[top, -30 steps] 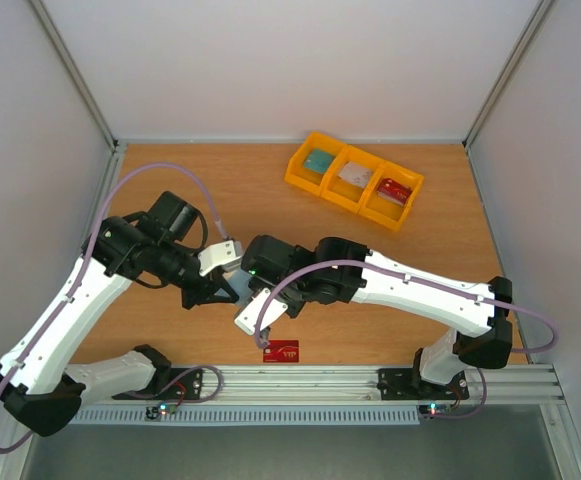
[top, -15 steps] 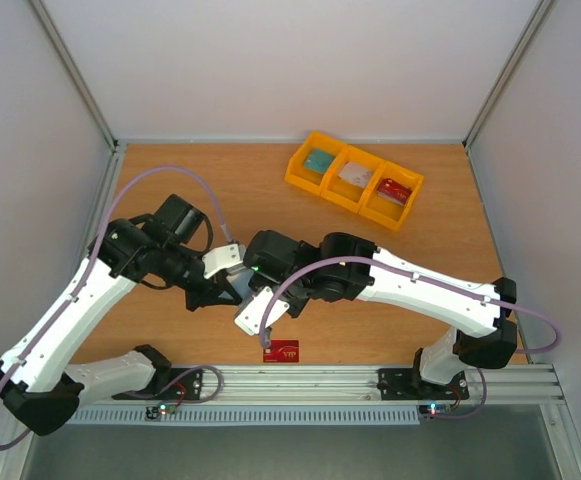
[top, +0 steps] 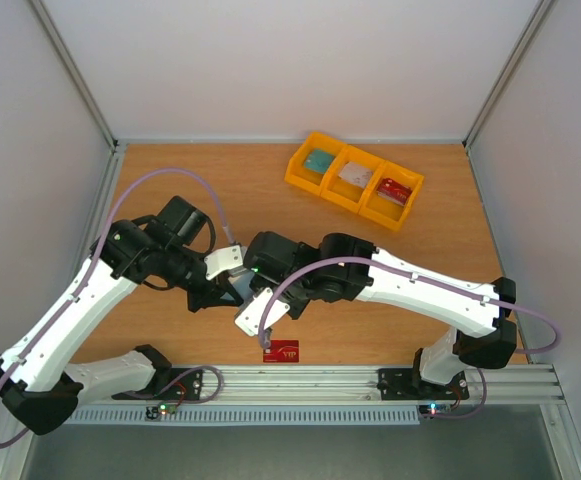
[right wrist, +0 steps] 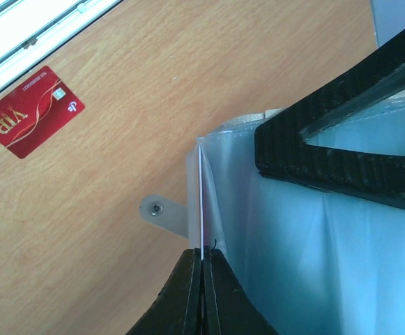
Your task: Take the credit cards out of the card holder
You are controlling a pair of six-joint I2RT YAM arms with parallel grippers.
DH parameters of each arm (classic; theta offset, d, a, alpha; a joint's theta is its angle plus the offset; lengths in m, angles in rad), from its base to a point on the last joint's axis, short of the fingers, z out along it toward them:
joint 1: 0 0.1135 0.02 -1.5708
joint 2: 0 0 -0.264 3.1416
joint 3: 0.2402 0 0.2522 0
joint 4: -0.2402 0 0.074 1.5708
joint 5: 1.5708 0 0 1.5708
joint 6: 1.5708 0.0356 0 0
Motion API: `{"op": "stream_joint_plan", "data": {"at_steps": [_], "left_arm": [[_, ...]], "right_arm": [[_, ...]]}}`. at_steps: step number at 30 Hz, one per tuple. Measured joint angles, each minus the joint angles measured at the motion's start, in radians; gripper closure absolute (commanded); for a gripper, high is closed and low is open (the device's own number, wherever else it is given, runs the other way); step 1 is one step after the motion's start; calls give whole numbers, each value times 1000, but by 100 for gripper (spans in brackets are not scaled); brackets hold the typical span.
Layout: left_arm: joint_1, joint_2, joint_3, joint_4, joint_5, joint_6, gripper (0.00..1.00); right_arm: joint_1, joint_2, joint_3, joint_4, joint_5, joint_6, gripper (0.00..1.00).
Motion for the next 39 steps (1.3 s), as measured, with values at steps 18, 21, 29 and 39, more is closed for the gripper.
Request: {"op": "stream_joint_plan", "data": {"at_steps": [18,21,29,39], "left_arm": [[0,-1,-5,-1,35,-42,100],[0,-2,-5,0,39,-47,100],[0,-3,-5,0,46,-55,100],[0,-18,-50,21,46,-54,100]], "right_arm": [[-12,18,-22,19,-4,39,91],[-12,19,-27,24,-6,41,89],[-12,25,-37,28,-27,51,98],[-13,27,-29,19,-55,69,98]]}}
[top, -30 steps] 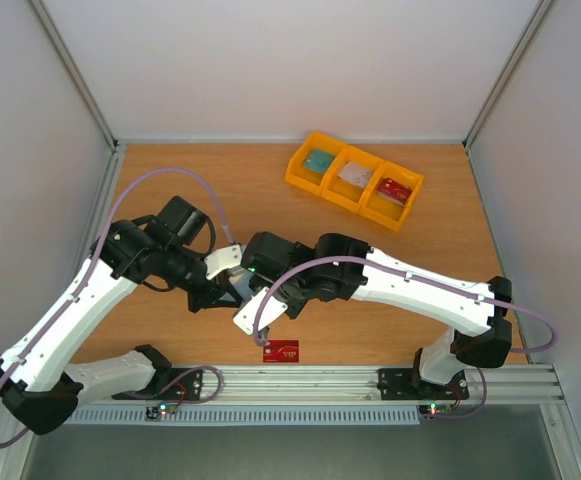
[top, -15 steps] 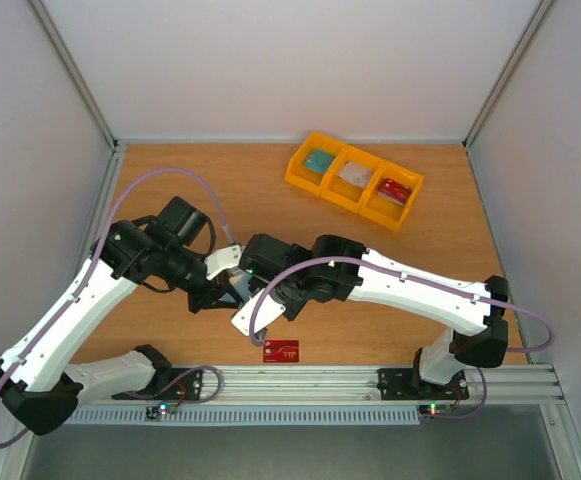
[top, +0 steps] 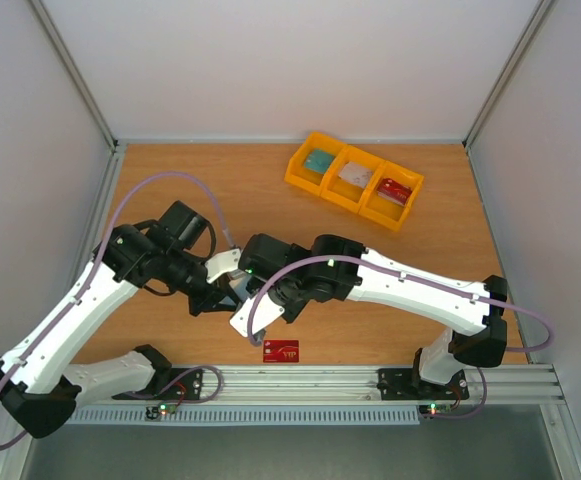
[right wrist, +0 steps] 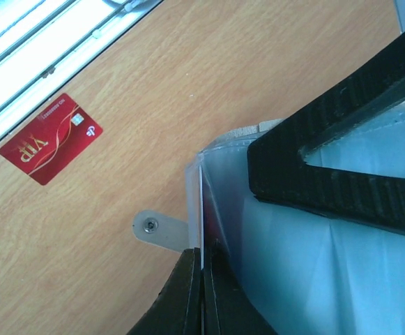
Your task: Take the credit cards out of the card holder
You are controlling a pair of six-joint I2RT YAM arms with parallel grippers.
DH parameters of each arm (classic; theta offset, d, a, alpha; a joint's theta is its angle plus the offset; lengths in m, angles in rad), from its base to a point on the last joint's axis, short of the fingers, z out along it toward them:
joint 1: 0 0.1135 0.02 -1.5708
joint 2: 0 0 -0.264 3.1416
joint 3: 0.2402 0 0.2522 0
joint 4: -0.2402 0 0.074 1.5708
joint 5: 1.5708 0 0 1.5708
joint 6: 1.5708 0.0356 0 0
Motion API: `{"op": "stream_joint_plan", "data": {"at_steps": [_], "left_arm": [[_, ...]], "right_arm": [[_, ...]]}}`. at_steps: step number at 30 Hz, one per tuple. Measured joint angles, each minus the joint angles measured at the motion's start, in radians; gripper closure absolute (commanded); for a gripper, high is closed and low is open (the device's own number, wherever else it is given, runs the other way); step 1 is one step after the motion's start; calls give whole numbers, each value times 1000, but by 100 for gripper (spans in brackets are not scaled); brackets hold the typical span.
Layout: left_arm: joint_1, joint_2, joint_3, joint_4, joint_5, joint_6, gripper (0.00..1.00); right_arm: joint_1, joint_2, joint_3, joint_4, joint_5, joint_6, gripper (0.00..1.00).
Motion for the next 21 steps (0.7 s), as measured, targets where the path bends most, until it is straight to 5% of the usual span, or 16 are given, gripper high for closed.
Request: {"op": "stream_joint_plan", "data": {"at_steps": [21], "left_arm": [[0,-14,-11,29,23,-6,100]], "right_arm": [[-55,-39,-3,-10,-114,72,87]]}}
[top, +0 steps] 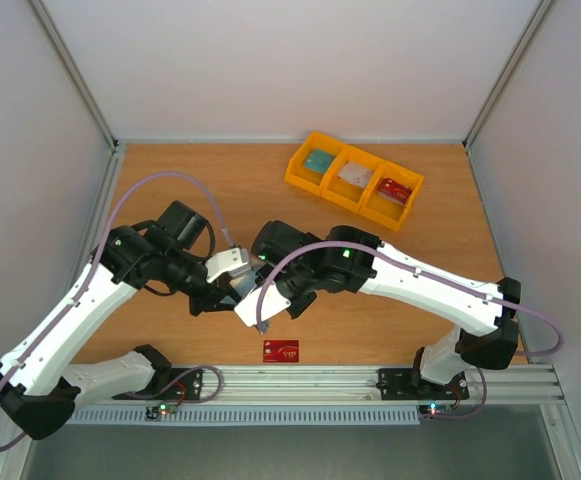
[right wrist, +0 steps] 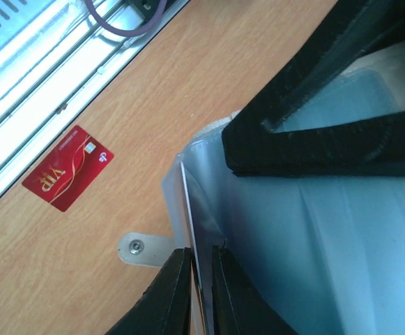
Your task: Take the credit cards out of the card holder
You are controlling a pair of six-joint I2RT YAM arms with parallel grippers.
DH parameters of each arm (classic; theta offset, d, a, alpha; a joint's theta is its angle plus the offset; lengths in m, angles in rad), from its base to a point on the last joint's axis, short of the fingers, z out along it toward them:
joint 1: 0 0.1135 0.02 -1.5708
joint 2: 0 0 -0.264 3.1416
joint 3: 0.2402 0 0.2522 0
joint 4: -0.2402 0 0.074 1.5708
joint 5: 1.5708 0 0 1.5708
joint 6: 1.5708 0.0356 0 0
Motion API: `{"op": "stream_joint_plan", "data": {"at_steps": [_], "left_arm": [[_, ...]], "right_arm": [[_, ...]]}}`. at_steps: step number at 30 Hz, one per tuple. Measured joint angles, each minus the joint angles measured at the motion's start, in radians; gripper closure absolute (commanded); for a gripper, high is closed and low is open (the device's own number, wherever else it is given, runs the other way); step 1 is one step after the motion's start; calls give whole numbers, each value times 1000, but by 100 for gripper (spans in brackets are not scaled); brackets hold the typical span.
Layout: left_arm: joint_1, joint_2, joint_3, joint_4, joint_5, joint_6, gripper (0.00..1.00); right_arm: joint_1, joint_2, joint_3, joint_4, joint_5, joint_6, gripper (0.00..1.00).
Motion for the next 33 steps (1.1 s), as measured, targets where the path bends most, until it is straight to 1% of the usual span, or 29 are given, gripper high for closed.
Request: {"op": "stream_joint_plan", "data": {"at_steps": [9,13,15,19,24,30,33], "left_arm": [[0,6,11,-2,15,-14,100],[0,8,12,-2,15,-21,100],[0,8,12,-2,15,-21,100],[0,8,12,-3,15,-21,100],[0,7,11,-6,14,-20,100],[0,0,-5,2,14,-20,100],[0,-2,-11,4,15,-20,100]], "right_arm": [[-24,-35,-45,56,-39,18,86],[-24,-34,-45,57,-59,17,83],[-24,-28,-40,52,-72,18,84],[-24,-10,-31,42,-96,26,94],[-24,9,-14,21,-106,33,96],[-24,16,9,2,-118,37,95],[-23,16,12,-3,-122,41,99]]}}
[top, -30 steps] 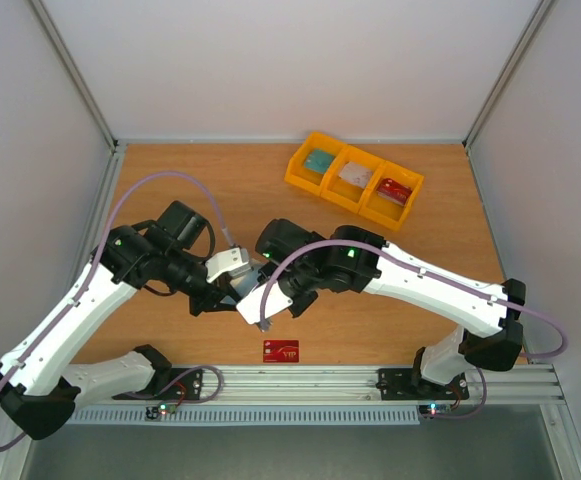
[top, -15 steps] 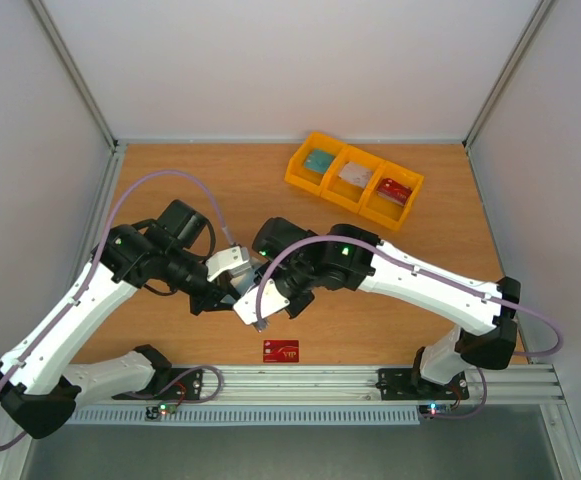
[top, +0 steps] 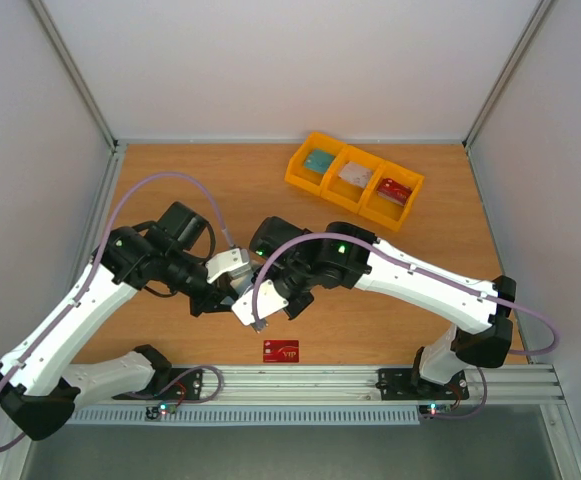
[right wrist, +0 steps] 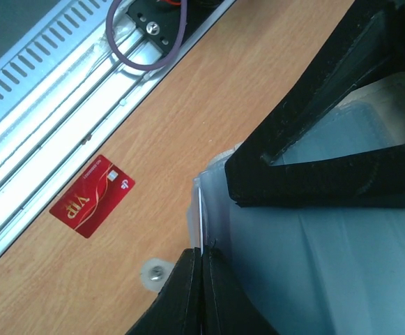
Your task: Take the credit cards out of the card holder
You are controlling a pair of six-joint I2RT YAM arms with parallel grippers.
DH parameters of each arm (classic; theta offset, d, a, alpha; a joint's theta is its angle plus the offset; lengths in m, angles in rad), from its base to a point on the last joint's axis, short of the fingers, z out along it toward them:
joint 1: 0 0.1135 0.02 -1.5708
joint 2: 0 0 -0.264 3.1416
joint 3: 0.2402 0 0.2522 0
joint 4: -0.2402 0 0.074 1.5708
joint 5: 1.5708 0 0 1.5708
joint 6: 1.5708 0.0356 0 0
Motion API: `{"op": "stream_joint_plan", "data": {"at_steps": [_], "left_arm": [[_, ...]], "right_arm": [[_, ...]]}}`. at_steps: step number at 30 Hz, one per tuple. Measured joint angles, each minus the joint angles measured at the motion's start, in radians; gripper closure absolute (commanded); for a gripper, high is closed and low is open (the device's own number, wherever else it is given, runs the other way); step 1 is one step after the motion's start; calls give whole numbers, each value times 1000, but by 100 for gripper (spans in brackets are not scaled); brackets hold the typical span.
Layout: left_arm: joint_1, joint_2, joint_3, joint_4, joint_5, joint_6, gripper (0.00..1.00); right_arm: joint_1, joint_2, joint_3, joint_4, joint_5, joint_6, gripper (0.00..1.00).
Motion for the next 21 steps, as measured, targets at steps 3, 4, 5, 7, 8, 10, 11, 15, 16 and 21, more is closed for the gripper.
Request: {"op": "stream_joint_plan", "data": {"at_steps": [3,4,5,7,8,10,11,15,16,21], "left_arm": [[0,-1,-4,6,0,0,100],[0,-1,-5,8,0,0,100],[0,-1,-6,9,1,0,100],[0,-1,-6,11,8,0,100],[0,-2,-6,12,11,0,100],[0,-2,-6,14,25,0,100],[0,-2,-5,13,34,0,100],[0,3,12,4,68,0,100],[0,5,20,2,74,1,99],[0,3,37,24,100,14,66]], "right_arm": [[0,-1,0,-7,-2,6,99],[0,-3,0,-8,-3,8,99],[0,-6,0,-10,-7,10,99],[-1,-14,0,-14,-16,14,99],[-3,-19,0,-16,-22,19,99],[-6,-28,0,-22,-34,26,99],[-8,-30,0,-23,-38,34,99],[-21,-35,-3,-14,-59,65,99],[-26,-43,-11,-5,-65,77,99],[-48,-108,-64,42,-87,134,99]]}}
